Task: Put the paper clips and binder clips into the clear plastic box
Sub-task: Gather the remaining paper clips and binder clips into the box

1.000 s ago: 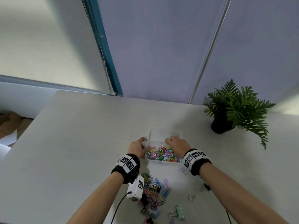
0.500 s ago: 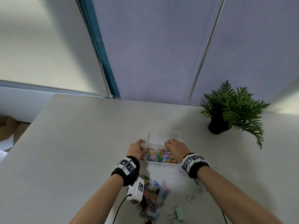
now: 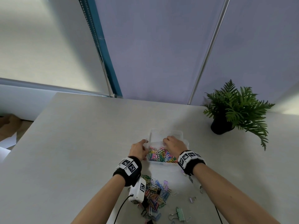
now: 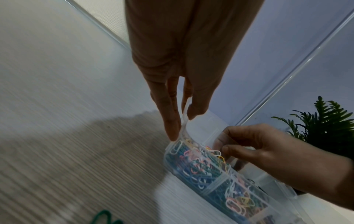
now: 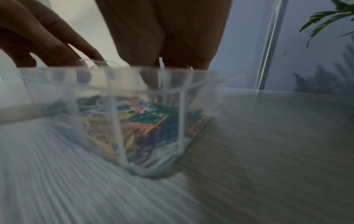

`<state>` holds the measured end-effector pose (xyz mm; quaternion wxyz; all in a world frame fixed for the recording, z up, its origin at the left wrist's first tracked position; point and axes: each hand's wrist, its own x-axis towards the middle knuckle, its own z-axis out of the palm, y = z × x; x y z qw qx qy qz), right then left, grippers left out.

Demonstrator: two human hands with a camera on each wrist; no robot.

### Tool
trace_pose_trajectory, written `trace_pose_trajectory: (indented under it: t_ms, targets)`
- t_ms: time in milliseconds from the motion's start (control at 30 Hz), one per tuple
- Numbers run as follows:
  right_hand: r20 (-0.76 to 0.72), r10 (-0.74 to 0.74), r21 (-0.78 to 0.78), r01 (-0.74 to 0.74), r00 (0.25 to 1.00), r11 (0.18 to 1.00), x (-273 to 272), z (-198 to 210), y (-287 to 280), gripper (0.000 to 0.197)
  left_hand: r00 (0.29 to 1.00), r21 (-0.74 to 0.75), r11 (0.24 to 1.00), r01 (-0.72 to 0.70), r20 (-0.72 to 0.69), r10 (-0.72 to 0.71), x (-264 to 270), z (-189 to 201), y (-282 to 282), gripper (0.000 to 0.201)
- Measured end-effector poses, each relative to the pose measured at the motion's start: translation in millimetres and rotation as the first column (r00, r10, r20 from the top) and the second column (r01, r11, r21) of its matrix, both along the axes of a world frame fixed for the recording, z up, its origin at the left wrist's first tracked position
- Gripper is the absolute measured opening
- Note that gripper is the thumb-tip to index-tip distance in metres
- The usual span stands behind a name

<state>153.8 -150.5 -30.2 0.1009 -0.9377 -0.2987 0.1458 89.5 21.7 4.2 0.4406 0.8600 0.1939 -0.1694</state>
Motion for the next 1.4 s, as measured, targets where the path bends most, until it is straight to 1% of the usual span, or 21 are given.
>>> trace_pose_trajectory:
  t_ms: [67, 167, 233, 333, 433, 600, 667, 733, 767, 800, 867, 900, 933, 1033, 1100, 1167, 1233, 1300, 1333, 1367, 1400]
  targets:
    - [0.014, -0.003, 0.007, 0.003, 1.000, 1.000, -1.8, -3.2, 0.1, 0.025, 1.000, 0.000, 1.000, -0.003, -0.002, 0.003, -0.3, -1.4, 0.0, 0.043]
    - [0.038, 0.048, -0.034, -0.047, 0.998, 0.998, -6.1, -3.6, 3.9, 0.036, 1.000, -0.014, 1.000, -0.014, -0.011, 0.013, -0.2, -1.0, -0.7, 0.043]
    - [0.028, 0.049, -0.047, -0.048, 0.998, 0.998, -6.0, -2.3, 6.4, 0.038, 1.000, -0.008, 1.000, -0.012, -0.007, 0.012, 0.5, -2.4, -0.6, 0.043]
    - [-0.023, -0.002, -0.023, 0.001, 1.000, 1.000, -2.6, -0.1, 6.0, 0.032, 1.000, -0.009, 1.000, -0.014, -0.005, 0.014, 0.0, -3.4, -0.3, 0.042]
    - [-0.061, -0.006, -0.001, 0.006, 0.998, 1.000, -0.7, 2.4, 4.3, 0.022, 1.000, -0.009, 1.000, -0.016, -0.004, 0.016, 0.4, -5.4, 0.9, 0.042]
    - [-0.055, 0.002, 0.014, -0.001, 0.999, 1.000, 1.4, 0.9, 4.4, 0.001, 1.000, 0.011, 1.000, -0.007, -0.003, 0.007, 2.1, -5.1, 1.3, 0.039]
    - [-0.072, 0.012, 0.016, -0.011, 0.997, 1.000, 1.3, 5.1, 4.4, 0.008, 1.000, 0.037, 0.999, 0.009, -0.011, -0.009, 2.9, -5.8, 2.2, 0.039]
    - [-0.112, 0.017, 0.021, -0.015, 0.994, 1.000, 2.6, 14.1, 1.4, 0.006, 0.998, 0.141, 0.989, 0.048, 0.021, -0.051, 3.7, -6.7, 4.7, 0.042]
    - [-0.127, 0.020, 0.007, -0.020, 0.992, 1.000, 3.6, 19.3, -2.6, 0.010, 0.993, 0.233, 0.970, 0.069, 0.074, -0.089, 3.9, -5.4, 5.5, 0.041]
    - [-0.124, 0.028, -0.021, -0.031, 0.992, 0.999, 5.8, 22.7, -8.4, 0.016, 0.977, 0.327, 0.942, 0.083, 0.161, -0.142, 4.8, -2.8, 5.5, 0.039]
    - [-0.063, 0.054, -0.123, -0.061, 0.997, 0.991, 10.4, 28.3, -22.2, 0.019, 0.905, 0.469, 0.875, 0.122, 0.310, -0.293, 9.5, 5.0, 3.9, 0.031]
    - [-0.015, 0.082, -0.183, -0.083, 0.997, 0.980, 11.9, 30.4, -28.6, 0.020, 0.877, 0.521, 0.838, 0.161, 0.315, -0.364, 13.2, 8.5, 2.6, 0.028]
    - [0.029, 0.116, -0.235, -0.106, 0.993, 0.966, 12.6, 31.7, -33.6, 0.021, 0.860, 0.561, 0.800, 0.211, 0.283, -0.425, 17.4, 9.5, 1.4, 0.026]
    - [0.089, 0.150, -0.299, -0.117, 0.985, 0.947, 9.5, 33.7, -40.1, 0.020, 0.836, 0.627, 0.689, 0.365, 0.105, -0.539, 27.6, 6.5, -2.0, 0.026]
    - [0.076, 0.127, -0.290, -0.099, 0.989, 0.952, 7.1, 32.9, -40.4, 0.023, 0.819, 0.643, 0.650, 0.405, 0.061, -0.570, 31.8, 4.2, -3.9, 0.023]
    - [0.053, 0.098, -0.228, -0.083, 0.994, 0.970, 6.0, 32.8, -39.6, 0.028, 0.816, 0.643, 0.650, 0.406, 0.065, -0.574, 35.2, 4.4, -5.1, 0.020]
    - [0.050, 0.058, -0.071, -0.055, 0.997, 0.996, 3.9, 37.8, -32.9, 0.031, 0.830, 0.624, 0.676, 0.393, 0.075, -0.552, 38.7, 4.0, -3.4, 0.019]
    - [0.073, 0.043, 0.131, -0.053, 0.996, 0.990, -3.5, 45.9, -18.1, 0.024, 0.851, 0.587, 0.715, 0.379, 0.083, -0.519, 41.8, 2.4, -1.3, 0.018]
    - [0.059, 0.056, 0.175, -0.066, 0.997, 0.982, -8.7, 50.2, -9.0, 0.021, 0.857, 0.570, 0.731, 0.375, 0.086, -0.508, 43.5, 1.0, -0.1, 0.018]
    - [0.017, 0.074, 0.157, -0.076, 0.997, 0.985, -14.6, 53.3, 0.4, 0.021, 0.861, 0.556, 0.742, 0.374, 0.089, -0.501, 44.5, -0.4, 0.9, 0.017]
    - [-0.039, 0.086, 0.076, -0.083, 0.996, 0.994, -19.5, 54.3, 9.8, 0.024, 0.864, 0.541, 0.754, 0.374, 0.092, -0.495, 45.2, -1.4, 1.5, 0.017]
